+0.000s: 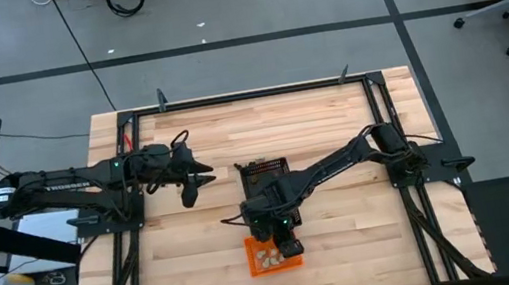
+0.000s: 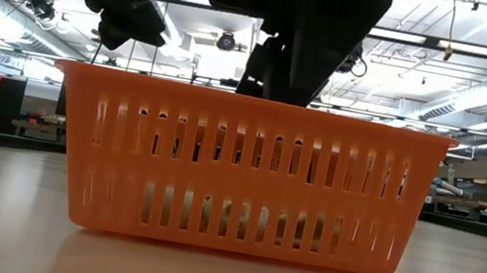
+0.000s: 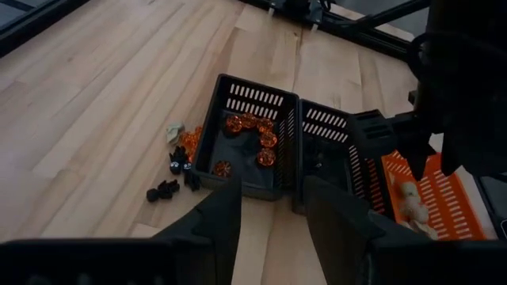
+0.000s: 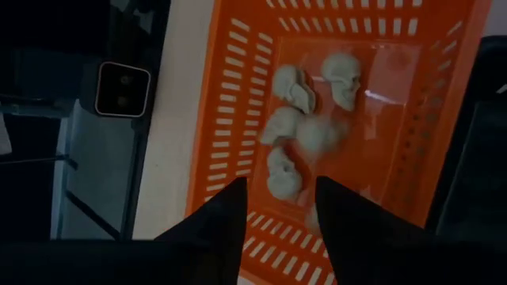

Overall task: Sort Halloween decoration
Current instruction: Put the white skull toy into the orange bin, then put the black skeleton toy into the bottom black bin

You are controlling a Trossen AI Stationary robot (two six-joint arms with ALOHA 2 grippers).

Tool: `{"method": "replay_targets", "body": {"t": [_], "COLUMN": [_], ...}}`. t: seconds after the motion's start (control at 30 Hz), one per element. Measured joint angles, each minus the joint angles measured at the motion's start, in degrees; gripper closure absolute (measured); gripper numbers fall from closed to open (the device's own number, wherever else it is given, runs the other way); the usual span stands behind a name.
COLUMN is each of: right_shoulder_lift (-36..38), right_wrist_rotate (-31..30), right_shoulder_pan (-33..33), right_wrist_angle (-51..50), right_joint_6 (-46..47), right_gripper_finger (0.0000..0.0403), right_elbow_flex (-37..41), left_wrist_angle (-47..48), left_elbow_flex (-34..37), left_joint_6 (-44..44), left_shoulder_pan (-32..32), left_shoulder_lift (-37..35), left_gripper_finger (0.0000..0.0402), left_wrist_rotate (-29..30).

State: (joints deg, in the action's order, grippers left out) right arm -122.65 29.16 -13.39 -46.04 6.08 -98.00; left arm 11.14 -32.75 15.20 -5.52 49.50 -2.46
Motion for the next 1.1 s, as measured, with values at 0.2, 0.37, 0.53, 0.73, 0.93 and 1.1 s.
{"method": "replay_targets", "body": {"t": [0.2,0.37,0.53,0.73,0.93,1.1], "right_shoulder_lift": [0.0,0.0,0.0,0.1,0.1,0.1], "right_wrist_rotate": [-0.6,3.2,3.0,-0.3,-8.3,-20.0], "right_shoulder_pan": [0.5,2.0,4.8,8.6,12.6,15.1], "right_wrist_angle": [-0.3,-3.2,-9.3,-15.5,-22.4,-26.1], "right_joint_6": [0.8,4.5,5.9,5.7,4.3,0.8], "right_gripper_finger": [0.0232,0.0233,0.0233,0.0233,0.0233,0.0233], "right_elbow_flex": [0.0,-1.0,-4.4,-9.1,-14.8,-17.8], "left_wrist_angle": [0.0,0.0,0.0,0.0,-0.2,-0.6], "left_elbow_flex": [0.0,0.0,0.0,0.0,0.0,0.0], "left_joint_6": [0.1,0.2,0.2,0.3,2.6,2.9], "left_shoulder_pan": [0.0,0.0,0.0,-0.1,-0.1,-0.1], "left_shoulder_lift": [0.0,0.0,0.0,0.0,0.0,0.0], "left_gripper_finger": [0.0257,0.0257,0.0257,0.0257,0.0257,0.0257], "left_wrist_rotate": [0.0,0.0,0.0,0.0,0.0,0.0]}}
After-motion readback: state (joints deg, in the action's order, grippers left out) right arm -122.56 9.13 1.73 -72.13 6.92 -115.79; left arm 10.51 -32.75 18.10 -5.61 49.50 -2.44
